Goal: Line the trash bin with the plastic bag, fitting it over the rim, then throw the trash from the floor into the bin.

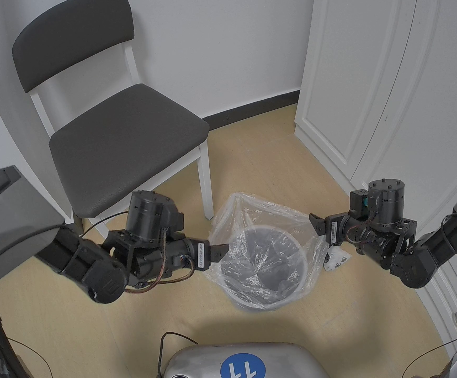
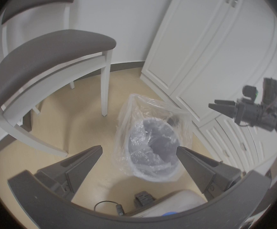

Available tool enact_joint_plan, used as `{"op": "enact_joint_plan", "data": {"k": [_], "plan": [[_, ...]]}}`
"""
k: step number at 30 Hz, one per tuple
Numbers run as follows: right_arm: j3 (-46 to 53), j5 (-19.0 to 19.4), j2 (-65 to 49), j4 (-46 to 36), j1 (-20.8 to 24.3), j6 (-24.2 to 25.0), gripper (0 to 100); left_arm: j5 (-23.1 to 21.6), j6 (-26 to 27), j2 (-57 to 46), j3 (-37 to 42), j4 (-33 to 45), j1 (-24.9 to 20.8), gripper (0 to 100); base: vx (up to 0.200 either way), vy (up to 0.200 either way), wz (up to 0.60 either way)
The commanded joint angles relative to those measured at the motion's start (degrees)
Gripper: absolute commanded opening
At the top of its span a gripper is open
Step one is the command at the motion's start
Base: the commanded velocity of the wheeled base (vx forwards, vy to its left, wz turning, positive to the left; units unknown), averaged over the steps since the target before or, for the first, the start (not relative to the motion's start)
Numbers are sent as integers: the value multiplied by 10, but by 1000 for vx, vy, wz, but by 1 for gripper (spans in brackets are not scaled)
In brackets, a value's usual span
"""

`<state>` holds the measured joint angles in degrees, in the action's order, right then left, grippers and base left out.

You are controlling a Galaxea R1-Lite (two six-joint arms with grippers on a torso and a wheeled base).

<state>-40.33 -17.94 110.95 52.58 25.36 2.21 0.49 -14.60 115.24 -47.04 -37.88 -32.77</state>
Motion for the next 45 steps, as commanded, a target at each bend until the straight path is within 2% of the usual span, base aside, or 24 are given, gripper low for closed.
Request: {"op": "enact_joint_plan", "data": {"k": [1, 2, 6, 8, 12, 15, 16, 17, 19, 20, 26, 29, 34, 38, 39, 41, 45], "plan": [[-51, 47, 63, 1, -61, 9, 100, 24, -49, 74, -82, 47, 13, 100, 0, 0, 0], [-87, 86, 106, -2, -87, 25, 100, 22, -46, 91, -89, 50, 21, 100, 0, 0, 0], [-137, 102, 144, -8, -105, 28, 100, 20, -24, 104, -108, 52, 26, 100, 0, 0, 0], [-153, 108, 159, -33, -106, 31, 100, 21, 5, 125, -134, 61, 32, 100, 0, 0, 0], [-172, 131, 174, -41, -106, 56, 100, 25, 9, 142, -134, 57, 39, 100, 0, 0, 0], [-179, 186, 184, -37, -107, 99, 100, 25, 8, 159, -135, 50, 65, 100, 0, 0, 0], [-179, 194, 185, -38, -108, 104, 100, 25, 8, 160, -135, 49, 68, 100, 0, 0, 0], [-178, 228, 184, -42, -109, 124, 100, 21, 7, 162, -134, 46, 78, 100, 0, 0, 0], [-178, 228, 184, -42, -109, 124, 100, 21, 7, 162, -134, 46, 78, 100, 0, 0, 0], [-172, 245, 184, -41, -111, 134, 100, 19, 9, 163, -133, 43, 84, 100, 0, 0, 0], [-133, 253, 179, -40, -112, 127, 100, 19, 10, 161, -127, 41, 70, 100, 0, 0, 0], [-132, 273, 183, -40, -111, 122, 100, 18, 11, 162, -129, 32, 64, 100, 0, 0, 0], [-157, 275, 183, -43, -102, 107, 100, 19, 12, 161, -131, 15, 52, 100, 0, 0, 0], [-244, 262, 211, -107, -95, 90, 100, 20, 30, 176, -147, 15, 38, 100, 0, 0, 0], [-244, 262, 211, -107, -95, 90, 100, 20, 30, 176, -147, 15, 38, 100, 0, 0, 0], [-261, 237, 225, -108, -103, 90, 100, 21, 36, 192, -161, 13, 38, 100, 0, 0, 0], [-265, 235, 234, -108, -116, 90, 100, 19, 33, 212, -177, 13, 38, 100, 0, 0, 0]]}}
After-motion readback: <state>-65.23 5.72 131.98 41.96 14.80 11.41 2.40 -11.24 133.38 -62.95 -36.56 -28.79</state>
